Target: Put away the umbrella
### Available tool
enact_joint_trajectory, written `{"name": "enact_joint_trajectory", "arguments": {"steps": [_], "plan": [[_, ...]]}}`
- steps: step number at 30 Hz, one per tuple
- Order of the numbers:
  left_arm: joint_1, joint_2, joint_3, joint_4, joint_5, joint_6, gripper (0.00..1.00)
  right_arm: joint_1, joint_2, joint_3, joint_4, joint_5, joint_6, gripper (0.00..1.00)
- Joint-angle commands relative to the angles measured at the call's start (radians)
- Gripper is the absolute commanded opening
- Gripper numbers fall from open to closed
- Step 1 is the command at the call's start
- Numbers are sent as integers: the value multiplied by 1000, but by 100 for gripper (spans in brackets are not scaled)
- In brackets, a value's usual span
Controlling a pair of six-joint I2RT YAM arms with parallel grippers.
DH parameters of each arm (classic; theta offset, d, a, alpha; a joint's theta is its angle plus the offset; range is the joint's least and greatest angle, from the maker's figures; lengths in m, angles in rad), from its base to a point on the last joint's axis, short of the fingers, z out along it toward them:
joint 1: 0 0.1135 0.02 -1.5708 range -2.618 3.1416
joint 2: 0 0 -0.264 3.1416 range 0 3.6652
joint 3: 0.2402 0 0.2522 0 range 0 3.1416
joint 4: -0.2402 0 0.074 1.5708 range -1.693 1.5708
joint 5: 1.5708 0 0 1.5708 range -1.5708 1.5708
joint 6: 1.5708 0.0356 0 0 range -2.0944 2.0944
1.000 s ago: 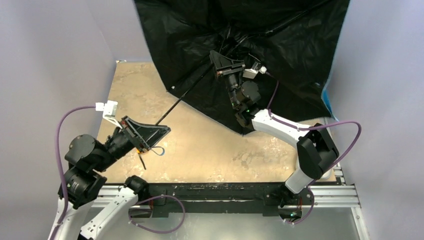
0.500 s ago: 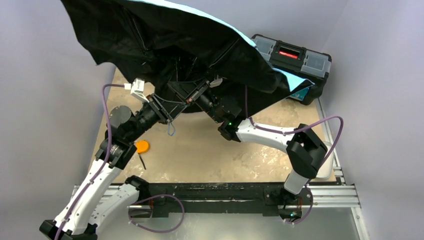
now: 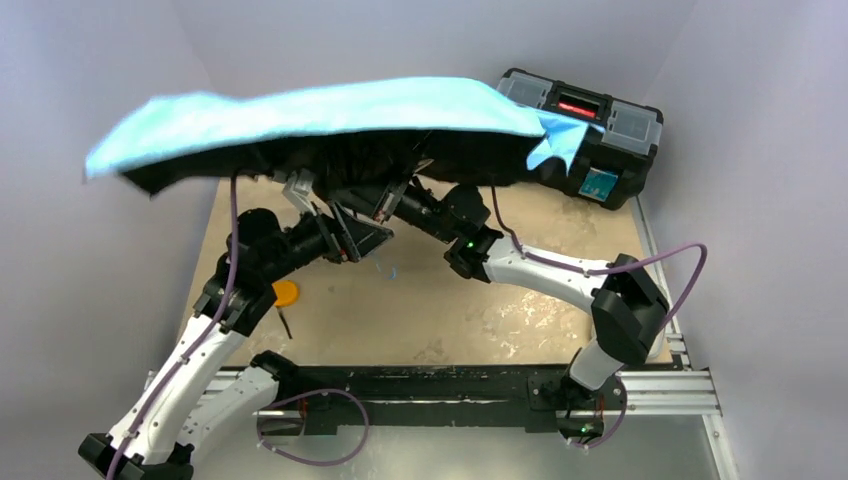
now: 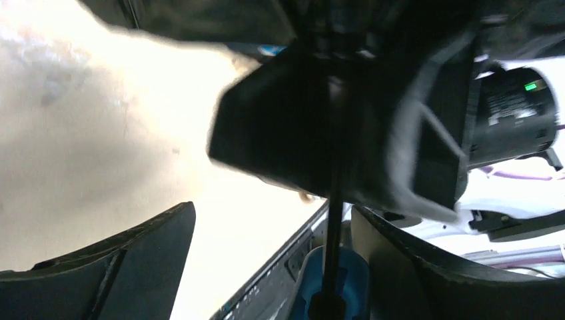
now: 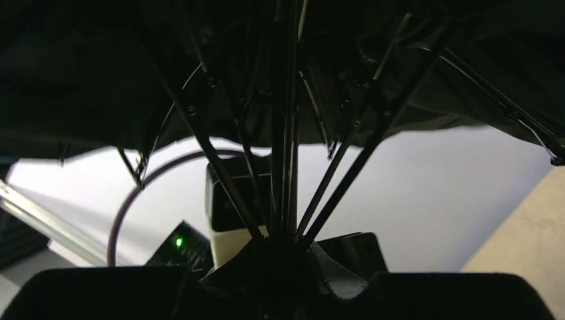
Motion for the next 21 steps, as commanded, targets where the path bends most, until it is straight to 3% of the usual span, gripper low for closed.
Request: {"name": "enact_joint_trajectory", "arguments": {"steps": [1,7,13,18,21], "plan": [[-3,-16,-25,-106,53,67,88,7,-77,61,-97,-187,-175,0],[-3,-103,-55,-196,36,96,90,-12,-95,91,-229,-130,-378,0],[-3,-195,-87,-296,41,136,90,-42,-66,129,-251,-96,-424,0],[-3,-294,-221,-242,59,59,86,-56,-58,139,-320,84,-371,0],[-5,-351,-325,-128,41,-36,81,-58,-67,116,-368,187,-319,0]]}}
